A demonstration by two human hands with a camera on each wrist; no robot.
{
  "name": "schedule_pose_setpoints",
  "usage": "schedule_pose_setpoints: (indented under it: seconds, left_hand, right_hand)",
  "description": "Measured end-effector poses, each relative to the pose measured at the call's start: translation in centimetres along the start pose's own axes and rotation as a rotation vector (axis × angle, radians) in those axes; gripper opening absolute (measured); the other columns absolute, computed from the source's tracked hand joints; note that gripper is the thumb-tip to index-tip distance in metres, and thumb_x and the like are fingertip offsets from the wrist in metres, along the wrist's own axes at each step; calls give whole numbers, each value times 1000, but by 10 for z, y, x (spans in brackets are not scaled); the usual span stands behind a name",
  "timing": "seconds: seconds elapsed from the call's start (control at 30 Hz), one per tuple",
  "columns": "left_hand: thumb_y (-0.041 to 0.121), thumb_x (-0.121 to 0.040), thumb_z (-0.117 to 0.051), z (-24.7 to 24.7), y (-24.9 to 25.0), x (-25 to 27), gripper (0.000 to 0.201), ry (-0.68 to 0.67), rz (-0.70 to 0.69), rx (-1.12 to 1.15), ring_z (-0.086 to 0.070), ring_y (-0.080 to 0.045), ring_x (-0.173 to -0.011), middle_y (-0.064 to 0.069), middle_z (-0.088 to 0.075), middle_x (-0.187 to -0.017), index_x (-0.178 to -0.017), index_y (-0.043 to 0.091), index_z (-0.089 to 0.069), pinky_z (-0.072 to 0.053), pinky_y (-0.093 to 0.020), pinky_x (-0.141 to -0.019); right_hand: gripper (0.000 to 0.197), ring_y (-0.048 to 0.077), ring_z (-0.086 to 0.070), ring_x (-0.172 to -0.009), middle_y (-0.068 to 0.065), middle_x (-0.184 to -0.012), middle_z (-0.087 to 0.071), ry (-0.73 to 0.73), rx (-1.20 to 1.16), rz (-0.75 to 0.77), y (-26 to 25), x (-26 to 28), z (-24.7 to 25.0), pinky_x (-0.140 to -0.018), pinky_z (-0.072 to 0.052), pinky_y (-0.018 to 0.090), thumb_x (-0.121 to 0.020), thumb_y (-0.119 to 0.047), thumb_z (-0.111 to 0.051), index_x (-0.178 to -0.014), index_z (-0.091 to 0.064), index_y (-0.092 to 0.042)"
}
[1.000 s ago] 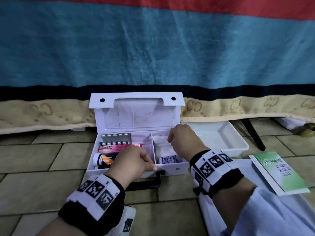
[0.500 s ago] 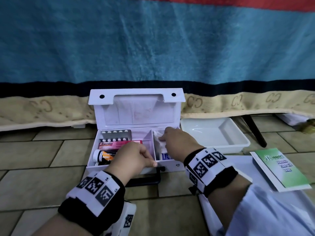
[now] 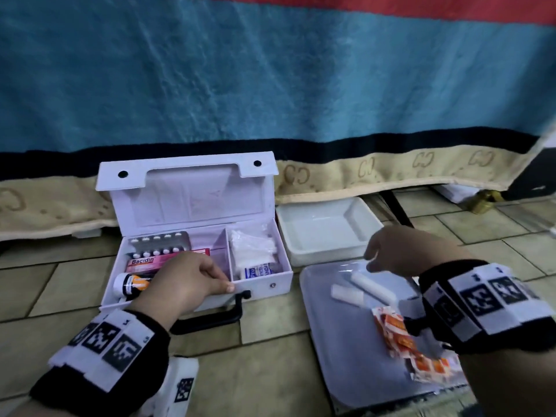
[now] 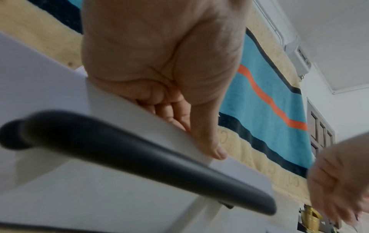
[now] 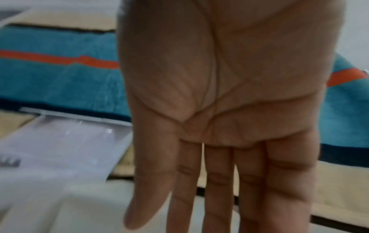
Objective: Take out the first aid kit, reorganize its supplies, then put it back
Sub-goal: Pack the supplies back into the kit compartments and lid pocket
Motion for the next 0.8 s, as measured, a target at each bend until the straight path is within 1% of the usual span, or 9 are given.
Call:
schedule_pose_setpoints:
  seconds: [0.1, 0.2, 0.27, 0.37, 0.47, 0.57, 0.63, 0.7, 0.8]
  left_hand:
    - [20, -63, -86, 1, 0, -1, 15, -4, -5, 1, -54, -6, -56, 8, -62, -54, -60, 18, -71, -34, -22, -53]
    - [19, -62, -86, 0, 2, -1, 14, -1, -7, 2, -53, -6, -55, 7, -61, -53, -61, 17, -72, -34, -20, -52]
    - [18, -62, -86, 0, 2, 0, 14, 0, -6, -1, -53, -6, -55, 7, -62, -54, -61, 16, -72, -34, -20, -52]
    - [19, -62, -86, 1, 1, 0, 14, -2, 5, 11, -55, -6, -57, 5, -64, -58, -64, 15, -73, -35, -20, -53]
    - [20, -62, -86, 1, 1, 0, 14, -4, 4, 17, -55, -5, -58, 5, -65, -60, -63, 17, -72, -35, -19, -52]
    - [19, -63, -86, 1, 0, -1, 15, -3, 6, 30, -54, -4, -57, 6, -64, -59, -62, 17, -71, -36, -17, -52]
    - [19, -63, -86, 1, 0, -1, 16, -10, 3, 26, -54, 0, -55, 8, -63, -55, -61, 19, -70, -37, -14, -51]
    - [18, -63, -86, 1, -1, -1, 19, -19, -3, 38, -53, 6, -47, 14, -60, -45, -57, 21, -68, -35, -8, -47]
    - [19, -64, -86, 2, -1, -1, 22, -20, -7, 34, -50, 7, -46, 15, -59, -44, -56, 22, -66, -33, -7, -45]
  right_hand:
    - [40, 22, -57, -115, 8, -124, -61, -104, 117, -30, 14, -4, -29, -93, -45, 26, -84, -29, -65, -120, -63, -10]
    - [41, 22, -61, -105, 8, -112, -65, -79, 88, -34, 19, -14, -51, -80, -47, 25, -75, -25, -71, -113, -65, -11]
    - [31, 24, -61, -97, 12, -100, -65, -49, 66, -31, 18, -19, -59, -70, -39, 24, -80, -22, -62, -106, -67, -7]
    - [27, 27, -61, -105, 15, -111, -66, -58, 40, -47, 15, -19, -58, -71, -37, 26, -88, -22, -51, -103, -65, -3]
    - [36, 25, -61, -104, 9, -110, -67, -20, 9, -31, 12, -4, -32, -81, -44, 29, -93, -37, -46, -102, -65, -8]
    - [48, 13, -61, -82, -5, -89, -67, 104, -182, 96, -14, 18, 4, -73, -46, 28, -88, -59, -41, -92, -66, -19]
    - [31, 8, -56, -72, -9, -81, -62, 233, -385, 259, -50, 21, 17, -65, -43, 25, -89, -54, -46, -91, -63, -27]
    - [16, 14, -58, -80, -6, -90, -64, 321, -377, 388, -87, 9, 14, -69, -45, 28, -91, -36, -53, -101, -64, -28]
    - [31, 24, -57, -104, 5, -111, -64, 337, -113, 412, -123, -14, -6, -84, -46, 33, -89, -12, -56, -118, -57, -21]
Point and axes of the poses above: each hand's wrist, its own x-axis away from the middle knuckle, its own z-axis out of the back of the hand, y = z × x, the point moved 1 cm from there along -x, towards the middle knuckle
